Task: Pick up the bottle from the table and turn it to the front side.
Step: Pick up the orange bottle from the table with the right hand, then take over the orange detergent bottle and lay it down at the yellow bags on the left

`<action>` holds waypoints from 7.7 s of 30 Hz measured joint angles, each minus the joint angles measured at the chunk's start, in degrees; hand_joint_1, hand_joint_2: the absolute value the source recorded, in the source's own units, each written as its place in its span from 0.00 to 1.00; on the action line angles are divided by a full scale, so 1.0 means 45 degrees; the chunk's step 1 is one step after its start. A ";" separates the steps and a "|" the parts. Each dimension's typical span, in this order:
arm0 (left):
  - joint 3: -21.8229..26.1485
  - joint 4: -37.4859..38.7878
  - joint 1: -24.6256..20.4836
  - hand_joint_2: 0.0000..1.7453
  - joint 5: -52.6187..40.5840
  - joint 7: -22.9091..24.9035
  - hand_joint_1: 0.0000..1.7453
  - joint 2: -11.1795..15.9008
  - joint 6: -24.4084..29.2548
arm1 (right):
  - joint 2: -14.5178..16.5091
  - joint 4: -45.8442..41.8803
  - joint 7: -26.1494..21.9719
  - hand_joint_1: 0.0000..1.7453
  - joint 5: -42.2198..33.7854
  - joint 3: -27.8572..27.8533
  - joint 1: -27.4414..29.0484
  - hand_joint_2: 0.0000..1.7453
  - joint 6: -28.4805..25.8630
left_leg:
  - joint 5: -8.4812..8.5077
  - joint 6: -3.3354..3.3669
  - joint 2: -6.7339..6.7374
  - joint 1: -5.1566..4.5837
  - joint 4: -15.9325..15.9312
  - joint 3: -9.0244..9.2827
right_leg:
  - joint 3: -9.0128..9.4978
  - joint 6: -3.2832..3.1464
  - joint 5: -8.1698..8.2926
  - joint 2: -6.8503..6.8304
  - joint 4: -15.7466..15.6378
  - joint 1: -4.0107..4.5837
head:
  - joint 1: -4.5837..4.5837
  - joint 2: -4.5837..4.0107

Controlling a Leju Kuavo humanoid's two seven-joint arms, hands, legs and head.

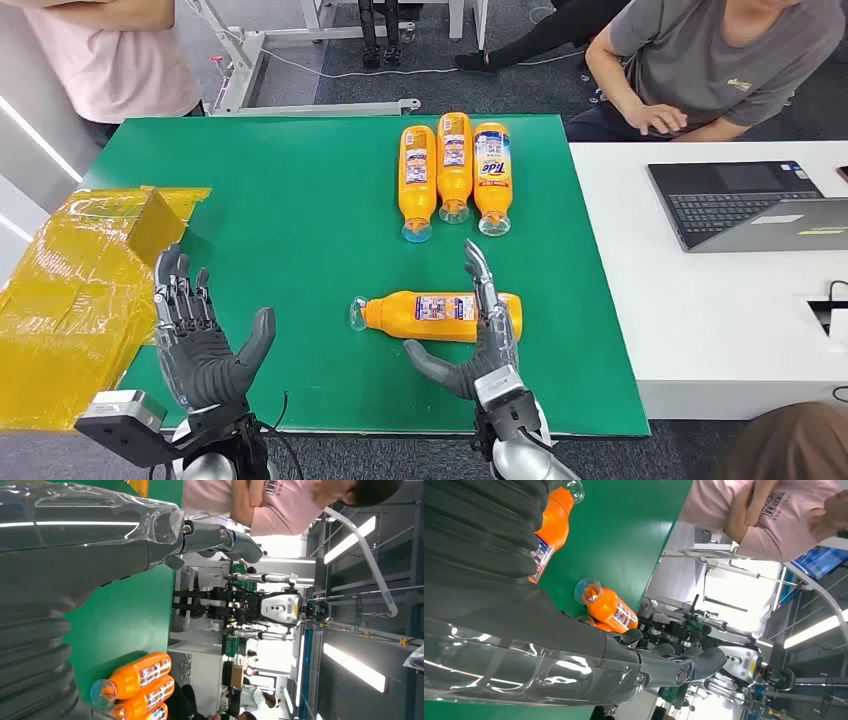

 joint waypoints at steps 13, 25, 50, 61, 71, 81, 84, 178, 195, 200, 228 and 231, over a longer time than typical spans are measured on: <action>0.0000 0.0007 0.0007 1.00 0.0036 -0.0001 0.00 0.0101 -0.0049 | -0.0196 0.0467 0.0996 0.00 0.2233 0.0120 -0.0630 1.00 0.0117 | 0.0001 0.0000 0.0004 -0.0001 0.0000 0.0003 | -0.0001 0.0000 0.0002 0.0005 0.0000 0.0000 | 0.0001 0.0000; 0.0002 0.0191 -0.0265 1.00 -0.0049 -0.0001 0.00 0.0032 -0.0786 | -0.0744 0.3020 0.5456 0.00 0.7149 0.0491 -0.4634 1.00 0.6129 | 0.0012 0.0002 0.0003 -0.0001 0.0008 0.0009 | 0.0003 -0.0003 0.0014 0.0006 0.0005 0.0000 | 0.0000 0.0000; 0.0023 0.1166 -0.0974 1.00 0.0177 0.0000 0.00 -0.0236 -0.2457 | -0.2377 0.7977 0.5004 0.00 0.8058 0.2761 -0.7648 1.00 1.1058 | 0.0009 0.0004 -0.0010 -0.0004 0.0020 0.0004 | 0.0002 0.0000 0.0014 -0.0001 -0.0004 -0.0001 | 0.0001 0.0000; 0.0022 0.1466 -0.1179 1.00 0.0272 0.0000 0.00 -0.0264 -0.2594 | -0.3201 0.8249 0.5569 0.25 0.8523 0.3258 -0.7585 1.00 1.0842 | 0.0006 0.0008 -0.0003 -0.0001 0.0021 0.0014 | 0.0008 0.0001 0.0014 0.0003 -0.0005 0.0000 | -0.0002 0.0000; 0.0021 0.1569 -0.1297 1.00 0.0243 0.0000 0.00 -0.0338 -0.2698 | -0.3273 0.8360 0.5654 1.00 0.8719 0.3342 -0.7360 1.00 0.8963 | 0.0007 0.0010 0.0004 -0.0003 0.0032 0.0021 | 0.0020 0.0013 0.0023 0.0010 -0.0005 0.0000 | -0.0002 0.0000; 0.0024 0.1571 -0.1296 1.00 0.0186 0.0000 0.00 -0.0341 -0.2981 | -0.3208 0.7064 0.4286 1.00 0.8363 0.2009 -0.5159 1.00 0.2995 | 0.0004 0.0011 -0.0027 -0.0001 0.0032 -0.0004 | 0.0011 0.0015 0.0017 -0.0016 -0.0001 0.0001 | -0.0002 0.0000; 0.0026 0.1589 -0.1324 1.00 0.0253 -0.0002 0.00 -0.0396 -0.3098 | -0.2976 0.6210 0.3470 1.00 0.8751 0.1112 -0.4205 1.00 0.0101 | 0.0001 0.0013 -0.0047 0.0002 0.0029 -0.0011 | 0.0009 0.0020 0.0002 -0.0033 -0.0001 0.0002 | 0.0001 0.0000; 0.0373 0.3733 -0.2570 1.00 0.1904 -0.0039 1.00 -0.0765 -0.5379 | 0.0952 0.5884 0.2696 0.99 0.8184 0.0635 -0.4275 1.00 0.5197 | -0.0001 0.0016 -0.0054 -0.0003 0.0027 -0.0015 | 0.0005 0.0033 -0.0012 -0.0037 0.0008 0.0002 | -0.0002 0.0000; 0.0452 0.3887 -0.2575 1.00 0.2949 -0.0034 1.00 -0.0867 -0.6408 | 0.1052 0.4913 0.2324 0.00 0.7634 0.0293 -0.3429 1.00 0.2754 | -0.0002 0.0016 -0.0054 -0.0002 0.0026 -0.0016 | 0.0004 0.0033 -0.0012 -0.0040 0.0007 0.0003 | -0.0001 0.0000; 0.0452 0.3967 -0.2811 1.00 0.2963 -0.0034 1.00 -0.0829 -0.6444 | 0.1197 0.4285 0.1411 0.00 0.6196 -0.0125 -0.2935 1.00 0.1527 | -0.0002 0.0017 -0.0055 -0.0003 0.0026 -0.0017 | 0.0005 0.0033 -0.0012 -0.0040 0.0007 0.0002 | -0.0001 0.0000; 0.1264 0.4073 -0.4033 1.00 -1.3682 0.4628 1.00 0.5029 -0.2523 | 0.0783 -0.0397 0.0125 0.00 0.3514 -0.1015 0.0317 1.00 -0.1366 | 0.0005 -0.0003 -0.0012 0.0002 0.0007 -0.0006 | -0.0012 0.0022 -0.0017 -0.0002 0.0018 0.0008 | -0.0002 0.0000; 0.0825 0.4803 -0.4738 1.00 -1.3713 0.4465 1.00 0.5715 -0.3181 | 0.0777 -0.0688 0.0192 0.00 0.3563 -0.1135 0.0495 1.00 -0.1200 | 0.0006 -0.0005 -0.0009 0.0002 0.0007 -0.0004 | -0.0010 0.0021 -0.0015 0.0002 0.0020 0.0008 | 0.0000 0.0000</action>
